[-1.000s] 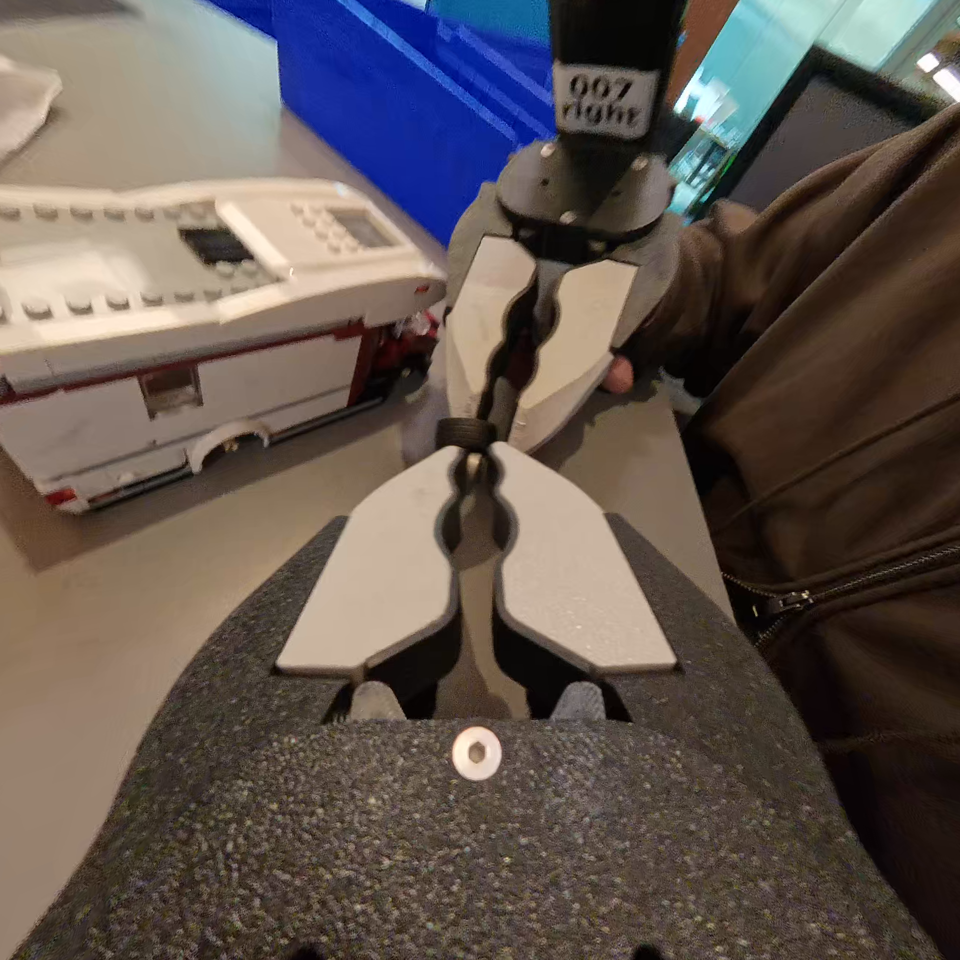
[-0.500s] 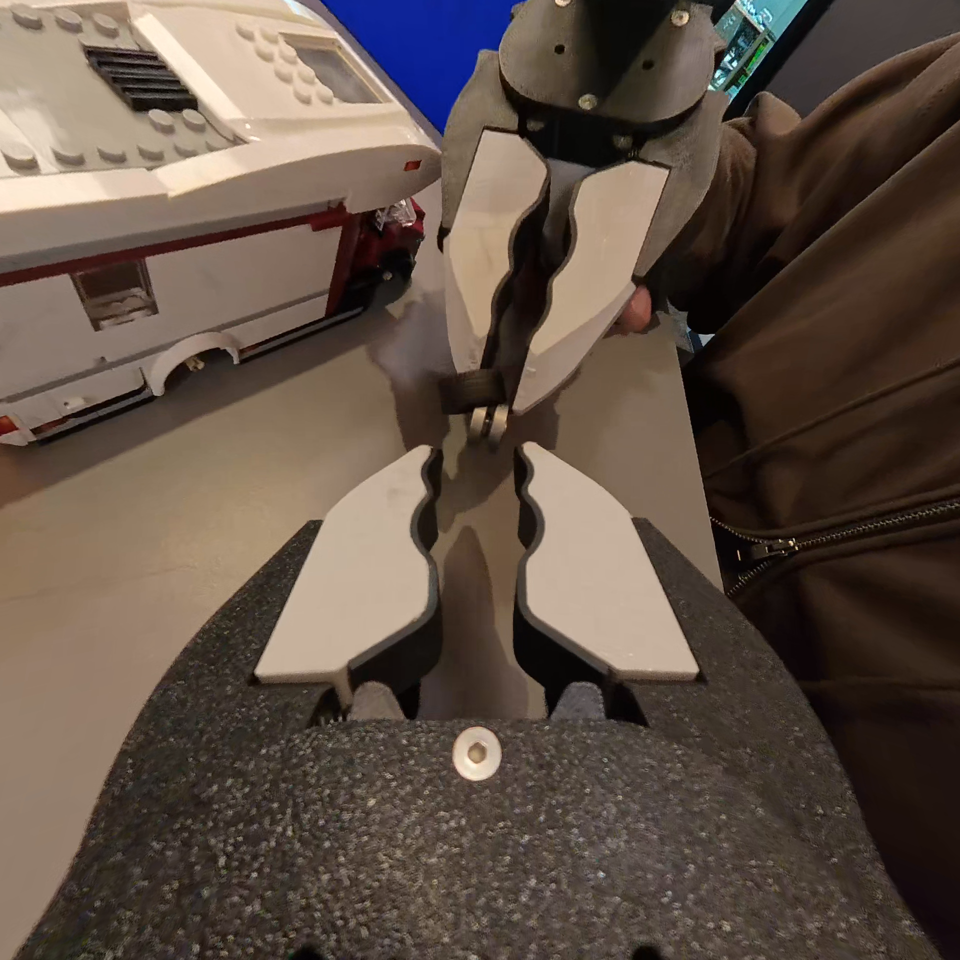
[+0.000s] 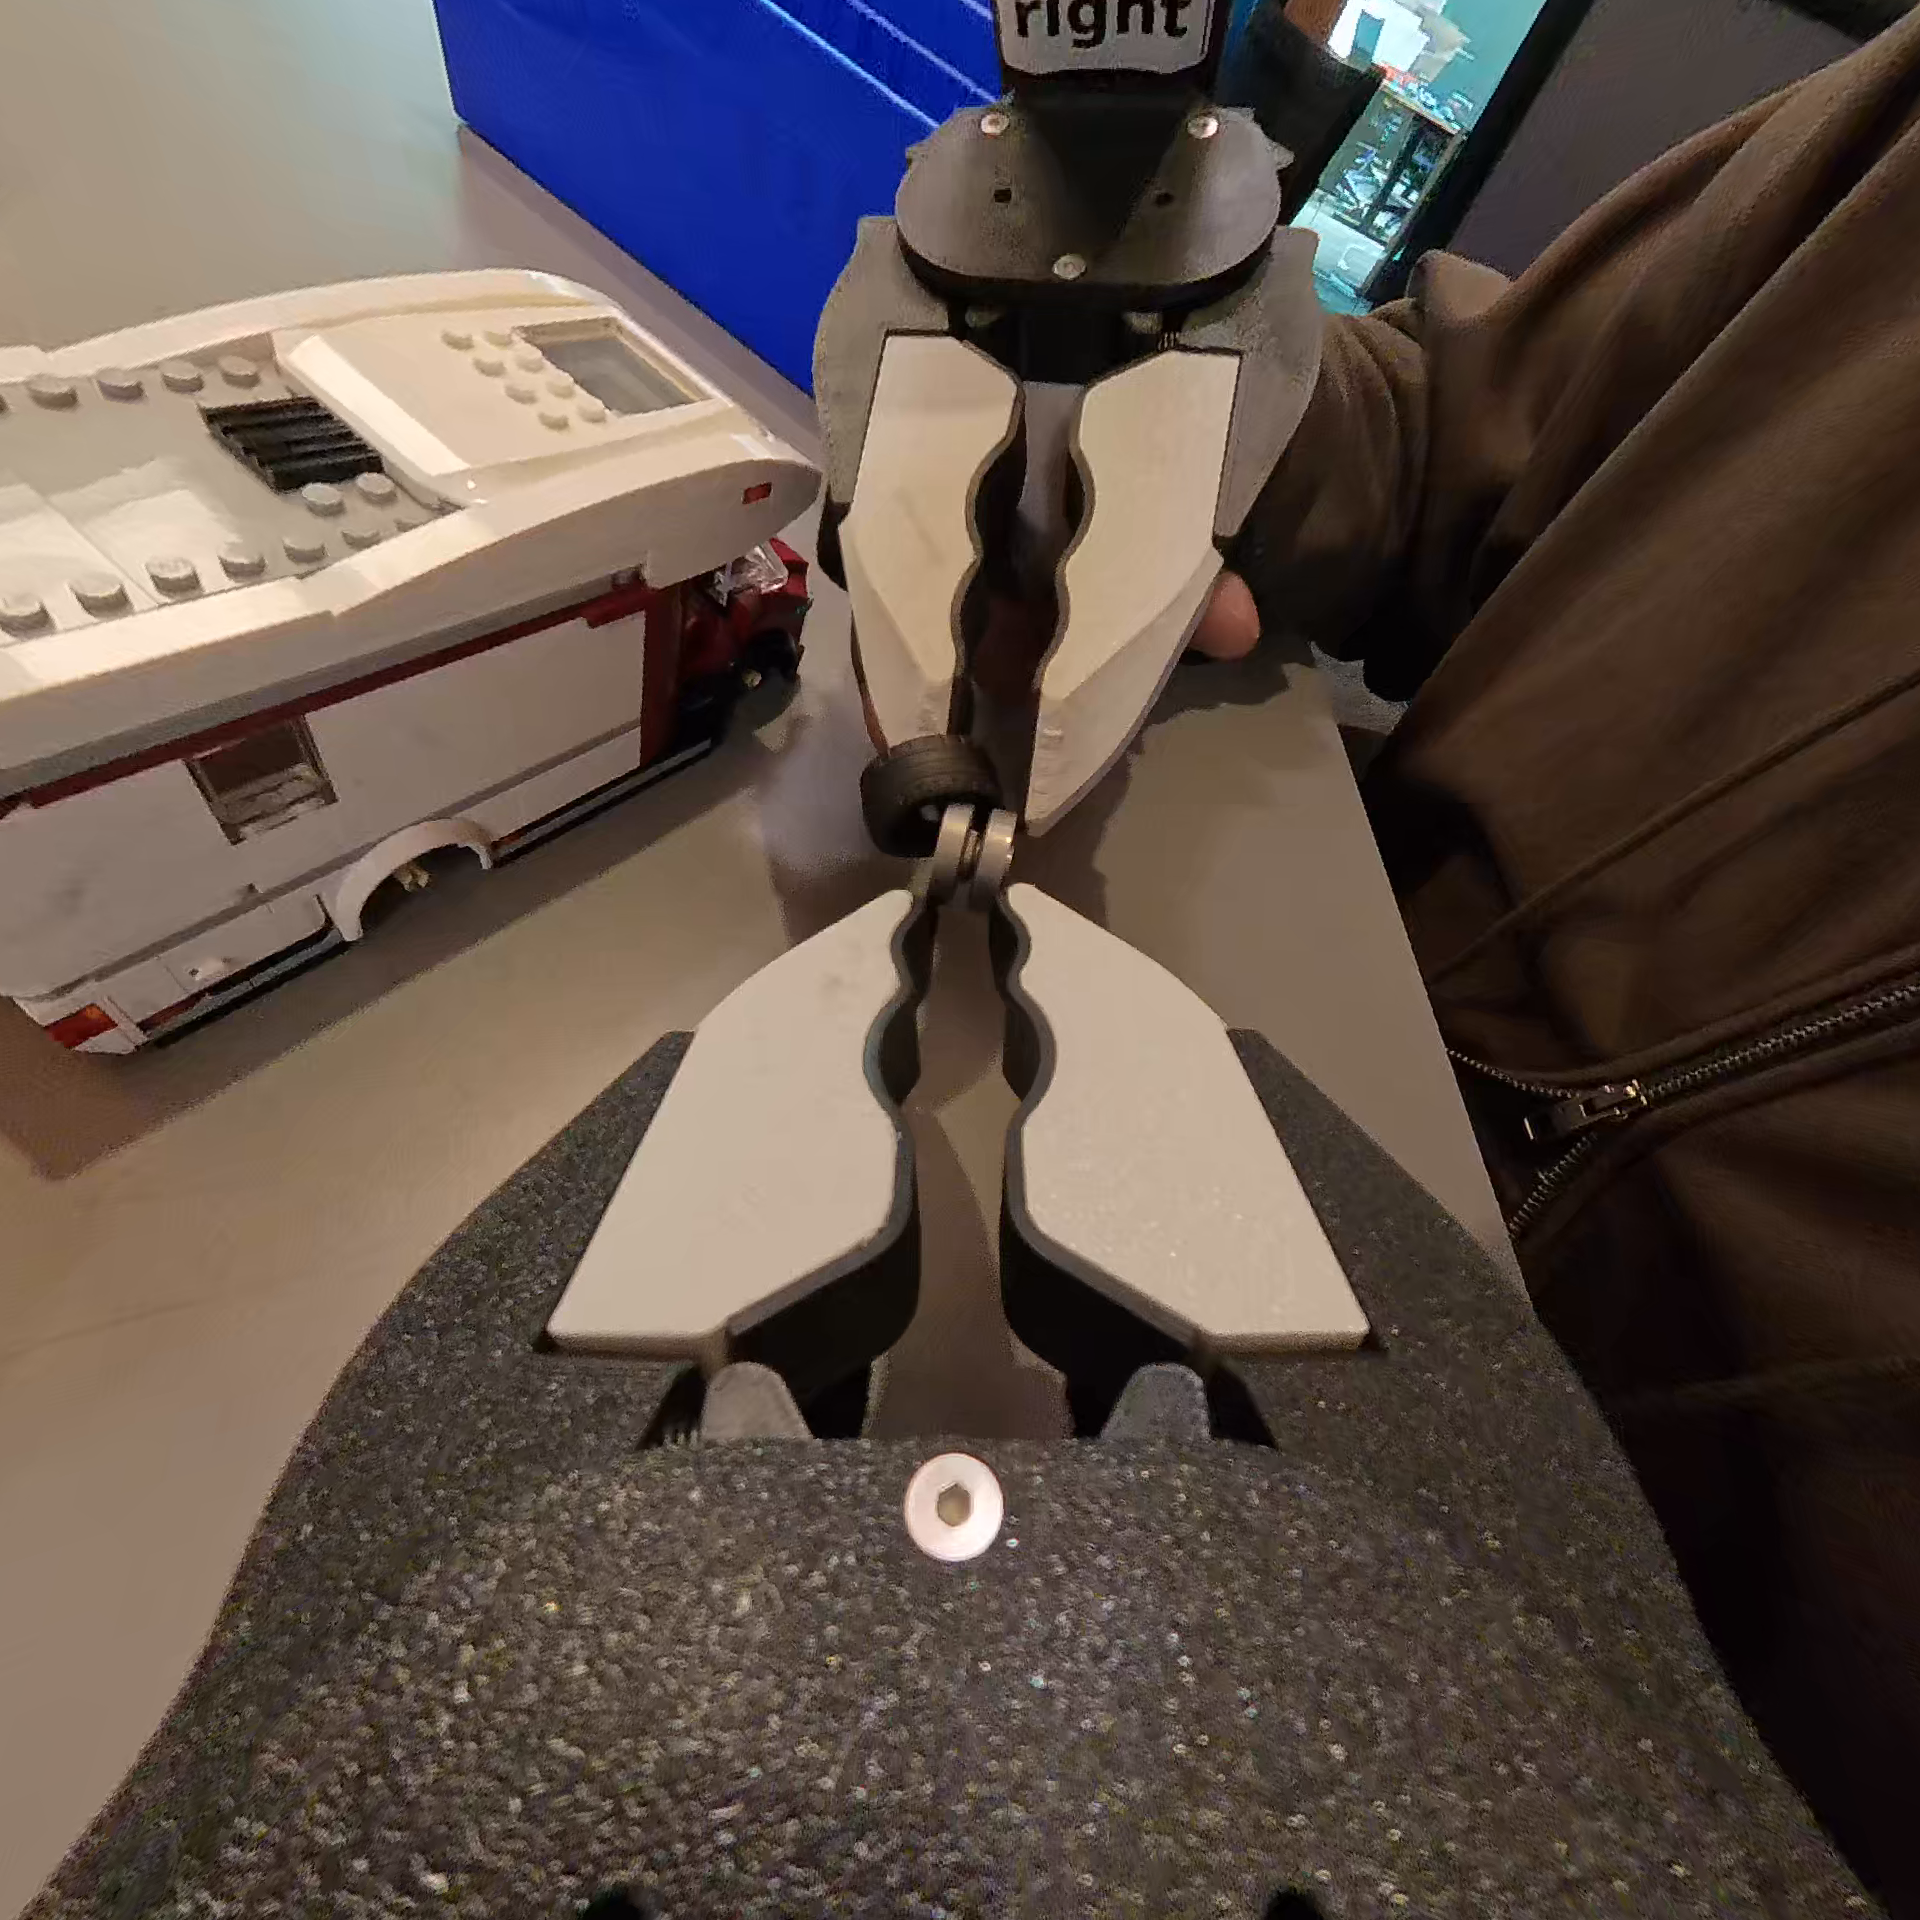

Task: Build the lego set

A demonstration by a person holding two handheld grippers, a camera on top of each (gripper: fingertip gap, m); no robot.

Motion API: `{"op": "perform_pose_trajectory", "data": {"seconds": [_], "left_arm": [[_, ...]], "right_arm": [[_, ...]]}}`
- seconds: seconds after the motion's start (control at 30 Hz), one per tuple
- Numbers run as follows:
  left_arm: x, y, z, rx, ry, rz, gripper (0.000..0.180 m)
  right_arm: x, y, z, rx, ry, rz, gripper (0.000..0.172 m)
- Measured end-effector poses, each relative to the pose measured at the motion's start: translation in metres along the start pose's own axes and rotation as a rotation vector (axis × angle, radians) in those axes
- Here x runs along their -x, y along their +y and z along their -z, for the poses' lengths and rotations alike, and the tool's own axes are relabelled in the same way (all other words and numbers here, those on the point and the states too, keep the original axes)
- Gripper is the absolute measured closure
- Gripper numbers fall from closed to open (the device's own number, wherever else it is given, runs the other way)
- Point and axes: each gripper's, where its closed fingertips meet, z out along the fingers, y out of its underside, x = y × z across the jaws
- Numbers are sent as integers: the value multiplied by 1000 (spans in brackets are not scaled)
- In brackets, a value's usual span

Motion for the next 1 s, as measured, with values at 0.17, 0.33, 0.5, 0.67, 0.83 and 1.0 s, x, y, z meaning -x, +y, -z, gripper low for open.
{"op": "perform_pose_trajectory", "data": {"seconds": [0.17, 0.33, 0.5, 0.67, 0.83, 1.0], "left_arm": [[-6, -4, 1, -22, 22, -44, 170], [-8, -2, -1, -14, 29, -54, 170], [-6, 3, -3, 17, 17, -54, 170], [-6, 6, -5, 42, 15, -58, 170], [-5, 7, -4, 50, 15, -43, 170], [-7, 10, -5, 69, 25, -40, 170]], "right_arm": [[2, -2, 3, 10, 3, 79, 156], [2, -2, 4, 15, 12, 105, 150], [1, 2, 1, 39, 21, 96, 150], [1, 8, 0, 73, 1, 59, 151], [-3, 13, 2, 108, -9, 15, 158], [-6, 10, 2, 90, 8, -8, 161]]}}
